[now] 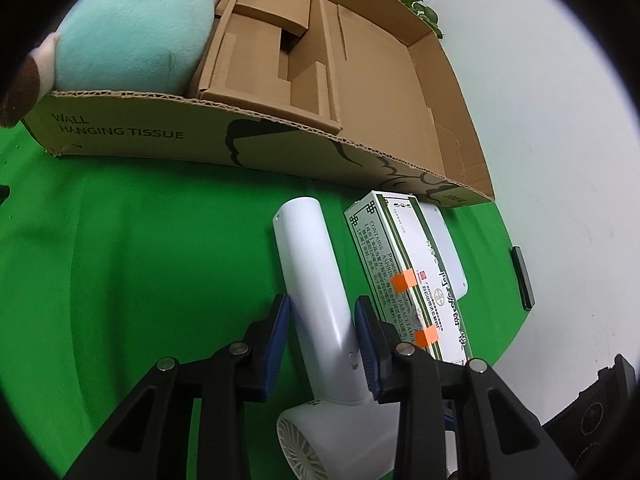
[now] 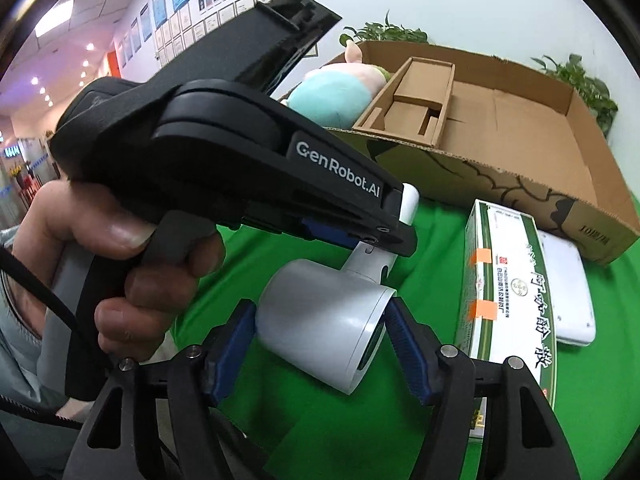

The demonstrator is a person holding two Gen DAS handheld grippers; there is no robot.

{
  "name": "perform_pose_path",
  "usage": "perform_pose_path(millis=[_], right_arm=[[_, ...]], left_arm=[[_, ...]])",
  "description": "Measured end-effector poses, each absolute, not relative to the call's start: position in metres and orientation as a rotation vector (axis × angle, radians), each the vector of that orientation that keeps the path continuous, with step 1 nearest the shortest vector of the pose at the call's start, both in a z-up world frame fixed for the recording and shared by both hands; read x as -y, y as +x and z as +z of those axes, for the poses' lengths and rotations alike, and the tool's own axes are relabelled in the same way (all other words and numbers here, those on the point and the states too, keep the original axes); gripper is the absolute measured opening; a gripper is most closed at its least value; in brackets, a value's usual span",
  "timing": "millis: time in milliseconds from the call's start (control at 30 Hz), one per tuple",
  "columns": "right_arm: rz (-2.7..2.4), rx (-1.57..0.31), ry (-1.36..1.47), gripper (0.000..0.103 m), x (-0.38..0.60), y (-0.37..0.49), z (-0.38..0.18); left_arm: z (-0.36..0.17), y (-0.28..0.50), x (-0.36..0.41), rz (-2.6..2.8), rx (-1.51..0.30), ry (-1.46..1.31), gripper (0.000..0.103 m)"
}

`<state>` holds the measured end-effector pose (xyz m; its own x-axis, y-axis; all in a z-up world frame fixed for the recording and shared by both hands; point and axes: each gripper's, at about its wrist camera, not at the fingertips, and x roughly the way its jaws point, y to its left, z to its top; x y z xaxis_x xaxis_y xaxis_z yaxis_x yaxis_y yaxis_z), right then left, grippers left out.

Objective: Organize objects
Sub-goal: 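Lift the hair dryer with the right gripper over the large box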

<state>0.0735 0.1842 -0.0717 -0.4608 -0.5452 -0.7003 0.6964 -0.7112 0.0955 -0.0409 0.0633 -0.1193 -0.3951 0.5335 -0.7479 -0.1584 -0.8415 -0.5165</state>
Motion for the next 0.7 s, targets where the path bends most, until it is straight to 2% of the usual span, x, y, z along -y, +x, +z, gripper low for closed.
perform_pose_path(millis=[400,700], right_arm=[[-2.186,-0.226,0.886,0.064,-0.187,0.074,-0.068],[-2.211,-0.217,0.743,0.064,-0.191,0.066,-0.038]], left_arm=[[-0.107,-0.042,-0.09,2.336,0.443,-1.392,0.031],[-0.054,-0.053,-0.077,2.429,0.383,-1.278,0.031]])
